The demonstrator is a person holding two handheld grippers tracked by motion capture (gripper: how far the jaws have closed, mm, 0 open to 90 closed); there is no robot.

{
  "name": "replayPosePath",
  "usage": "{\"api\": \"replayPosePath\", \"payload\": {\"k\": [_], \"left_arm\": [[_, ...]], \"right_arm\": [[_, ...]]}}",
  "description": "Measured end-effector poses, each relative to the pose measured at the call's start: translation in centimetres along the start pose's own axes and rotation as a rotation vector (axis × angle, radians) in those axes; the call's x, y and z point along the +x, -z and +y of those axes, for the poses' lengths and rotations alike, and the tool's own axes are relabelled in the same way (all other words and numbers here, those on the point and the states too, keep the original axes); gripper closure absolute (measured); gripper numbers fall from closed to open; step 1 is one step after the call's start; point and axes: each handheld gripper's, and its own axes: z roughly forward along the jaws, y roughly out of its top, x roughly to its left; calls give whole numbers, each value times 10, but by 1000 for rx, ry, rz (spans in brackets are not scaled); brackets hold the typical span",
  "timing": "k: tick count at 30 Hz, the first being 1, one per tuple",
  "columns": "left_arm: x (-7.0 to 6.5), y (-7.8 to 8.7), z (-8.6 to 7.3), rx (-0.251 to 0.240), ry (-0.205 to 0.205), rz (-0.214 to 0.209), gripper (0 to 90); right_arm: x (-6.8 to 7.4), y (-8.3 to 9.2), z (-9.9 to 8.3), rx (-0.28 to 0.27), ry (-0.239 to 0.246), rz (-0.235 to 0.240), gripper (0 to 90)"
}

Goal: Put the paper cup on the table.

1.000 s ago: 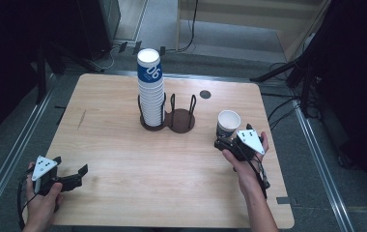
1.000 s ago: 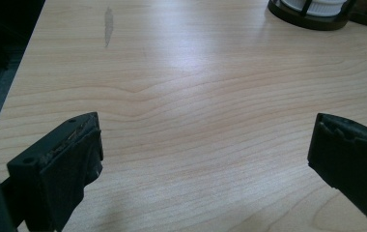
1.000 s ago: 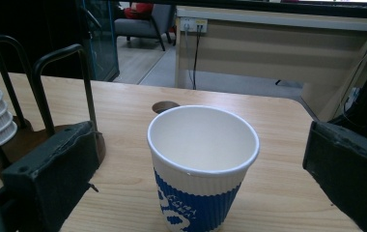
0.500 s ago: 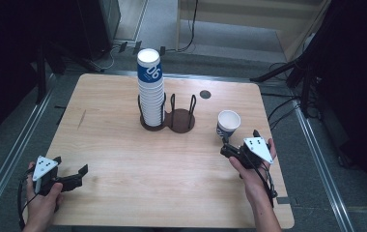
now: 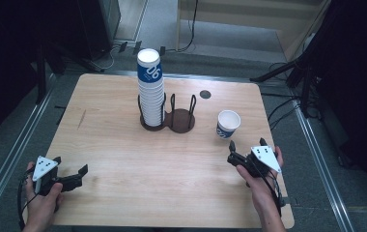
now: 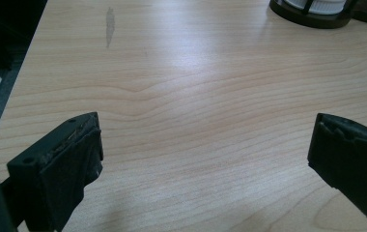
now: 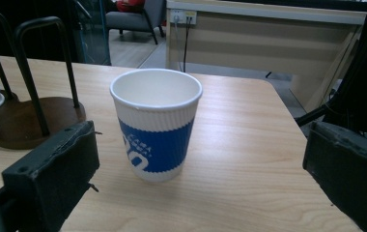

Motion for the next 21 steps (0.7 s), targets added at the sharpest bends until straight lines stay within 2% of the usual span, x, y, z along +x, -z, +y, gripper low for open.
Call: {"api": "replayPosePath", "payload": {"k": [21], "left_arm": [[0,0,0,0,0,2,0]], "right_arm": [[-26,18,-25,48,-20,-37,0]]}}
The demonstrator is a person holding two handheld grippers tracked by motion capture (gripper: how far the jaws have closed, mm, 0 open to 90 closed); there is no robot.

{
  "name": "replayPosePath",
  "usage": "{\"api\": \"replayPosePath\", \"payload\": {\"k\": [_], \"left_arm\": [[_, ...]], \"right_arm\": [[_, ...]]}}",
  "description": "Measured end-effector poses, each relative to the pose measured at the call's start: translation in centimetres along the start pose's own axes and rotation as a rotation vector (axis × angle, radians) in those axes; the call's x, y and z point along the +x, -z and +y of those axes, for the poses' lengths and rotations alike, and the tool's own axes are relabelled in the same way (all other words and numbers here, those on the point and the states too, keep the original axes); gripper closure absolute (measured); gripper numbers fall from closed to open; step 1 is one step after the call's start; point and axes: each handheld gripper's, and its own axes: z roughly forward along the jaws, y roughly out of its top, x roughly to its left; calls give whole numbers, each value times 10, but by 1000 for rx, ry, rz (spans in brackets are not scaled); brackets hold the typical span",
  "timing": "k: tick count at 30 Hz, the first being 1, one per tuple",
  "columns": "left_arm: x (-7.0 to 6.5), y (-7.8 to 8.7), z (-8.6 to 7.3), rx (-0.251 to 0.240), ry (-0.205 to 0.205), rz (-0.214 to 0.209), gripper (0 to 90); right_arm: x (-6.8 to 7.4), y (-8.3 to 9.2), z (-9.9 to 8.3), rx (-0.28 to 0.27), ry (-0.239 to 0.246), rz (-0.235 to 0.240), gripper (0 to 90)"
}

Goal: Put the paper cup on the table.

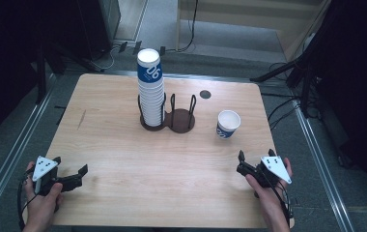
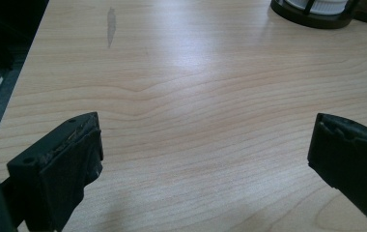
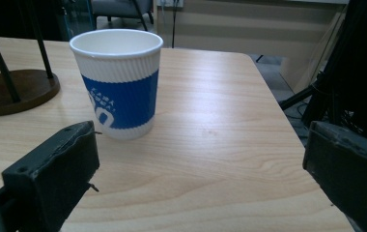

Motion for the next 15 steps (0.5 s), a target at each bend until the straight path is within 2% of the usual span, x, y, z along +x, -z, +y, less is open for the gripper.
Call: {"api": "replayPosePath", "payload": {"k": [15], "left_arm": [[0,0,0,1,-1,2,0]], "right_arm": [[-23,12,-15,41,-22,-24,0]]}}
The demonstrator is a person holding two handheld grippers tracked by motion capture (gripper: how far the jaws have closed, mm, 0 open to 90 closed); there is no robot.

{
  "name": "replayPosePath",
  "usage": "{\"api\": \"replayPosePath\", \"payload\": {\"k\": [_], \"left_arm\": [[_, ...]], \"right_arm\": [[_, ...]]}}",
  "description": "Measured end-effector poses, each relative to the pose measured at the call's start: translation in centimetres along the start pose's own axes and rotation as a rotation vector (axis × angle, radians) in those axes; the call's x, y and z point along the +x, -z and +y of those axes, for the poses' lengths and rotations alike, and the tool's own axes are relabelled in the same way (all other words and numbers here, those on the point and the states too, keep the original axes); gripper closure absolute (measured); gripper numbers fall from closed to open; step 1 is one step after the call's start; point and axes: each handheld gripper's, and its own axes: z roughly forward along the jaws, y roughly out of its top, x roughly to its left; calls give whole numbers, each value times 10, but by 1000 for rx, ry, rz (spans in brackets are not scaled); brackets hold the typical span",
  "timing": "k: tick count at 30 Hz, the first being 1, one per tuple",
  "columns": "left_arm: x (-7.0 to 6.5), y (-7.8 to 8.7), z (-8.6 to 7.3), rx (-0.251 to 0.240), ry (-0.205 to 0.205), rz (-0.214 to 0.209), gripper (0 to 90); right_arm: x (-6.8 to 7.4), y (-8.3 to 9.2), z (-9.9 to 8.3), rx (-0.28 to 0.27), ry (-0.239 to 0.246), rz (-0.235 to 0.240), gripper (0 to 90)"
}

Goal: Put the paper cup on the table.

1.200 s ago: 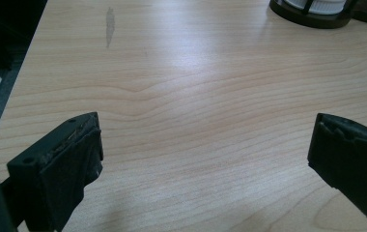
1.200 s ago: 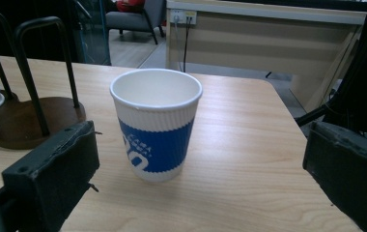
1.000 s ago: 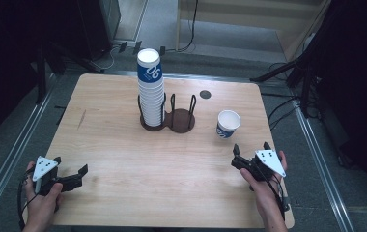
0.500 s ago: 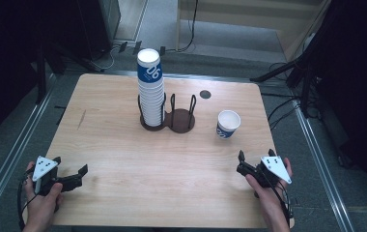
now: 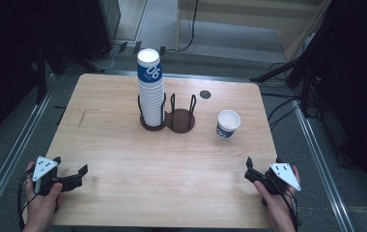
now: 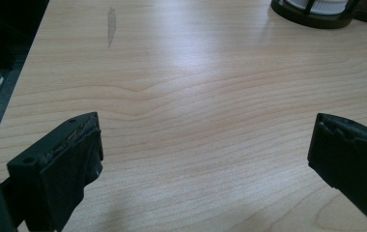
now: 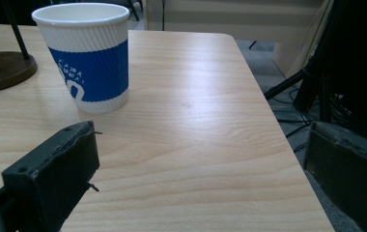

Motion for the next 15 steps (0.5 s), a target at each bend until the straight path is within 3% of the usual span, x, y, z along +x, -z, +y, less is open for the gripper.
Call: {"api": "replayPosePath", "payload": {"k": [15], "left_arm": [[0,0,0,3,-2,1,0]], "right_arm": [[-18,14,-9,24,-40,3,0]]}}
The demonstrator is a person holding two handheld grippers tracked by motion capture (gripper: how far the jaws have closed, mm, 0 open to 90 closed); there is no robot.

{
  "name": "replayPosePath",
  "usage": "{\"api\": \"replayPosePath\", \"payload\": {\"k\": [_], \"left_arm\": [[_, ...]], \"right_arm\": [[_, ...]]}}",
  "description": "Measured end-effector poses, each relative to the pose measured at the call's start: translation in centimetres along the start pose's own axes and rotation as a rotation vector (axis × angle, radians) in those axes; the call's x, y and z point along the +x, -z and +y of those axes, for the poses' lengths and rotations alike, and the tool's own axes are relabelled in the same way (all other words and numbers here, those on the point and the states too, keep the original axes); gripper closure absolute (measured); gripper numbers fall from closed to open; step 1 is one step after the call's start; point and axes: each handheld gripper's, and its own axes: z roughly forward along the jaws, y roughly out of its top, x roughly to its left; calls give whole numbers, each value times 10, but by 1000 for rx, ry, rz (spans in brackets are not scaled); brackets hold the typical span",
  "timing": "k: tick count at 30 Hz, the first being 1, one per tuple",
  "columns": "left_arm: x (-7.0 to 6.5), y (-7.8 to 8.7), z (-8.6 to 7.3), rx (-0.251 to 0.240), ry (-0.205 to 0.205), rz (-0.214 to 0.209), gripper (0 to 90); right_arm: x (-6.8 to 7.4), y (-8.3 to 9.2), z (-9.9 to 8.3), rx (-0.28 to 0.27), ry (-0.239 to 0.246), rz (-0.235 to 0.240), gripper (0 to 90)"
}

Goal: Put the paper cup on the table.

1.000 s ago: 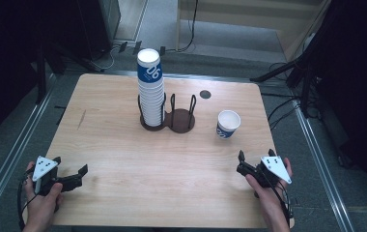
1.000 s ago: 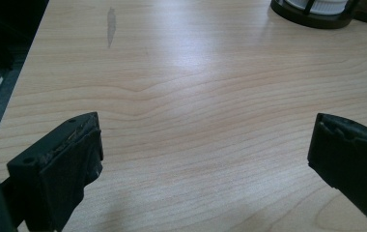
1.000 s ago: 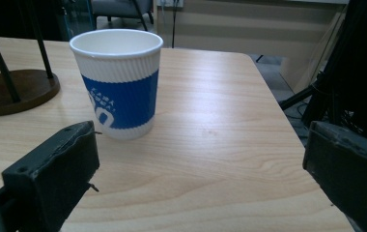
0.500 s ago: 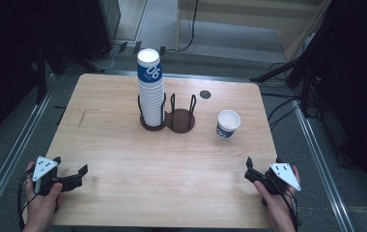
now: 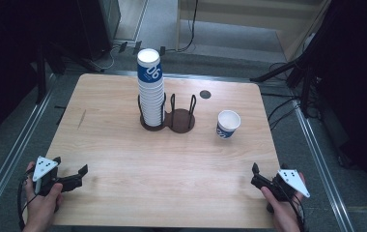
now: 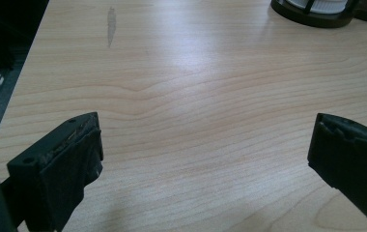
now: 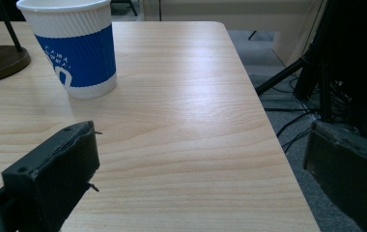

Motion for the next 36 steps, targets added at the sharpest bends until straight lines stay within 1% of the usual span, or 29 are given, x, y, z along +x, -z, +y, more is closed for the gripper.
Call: {"api": "replayPosePath", "payload": {"k": [6,8,12,22,27,30,31,34,36], "left_arm": [[0,0,0,-1,3,-1,0],[0,0,0,-1,3,-1,0],[0,0,0,-2,3,-2,0],[1,0,0,-3,5,-3,0],[0,0,0,2,-5,-2,0],[0,-1,0,2,-1,-5,0],[0,-1,0,0,5,-8,0],[1,-1,0,3,5,-9,0],[1,-1,0,5,4,-9,0]], "right_arm": [[-5,6,-2,4,-7,-4,0],[-6,7,-3,8,-17,-4,0],[-7,9,-4,9,-18,-4,0],[-8,19,-9,23,-9,0,0],[-6,24,-11,14,-3,9,0],[-5,25,-11,26,6,6,0],[-5,25,-11,31,5,2,0],[-6,25,-11,31,0,2,0],[-7,25,-11,34,-15,1,0]]}}
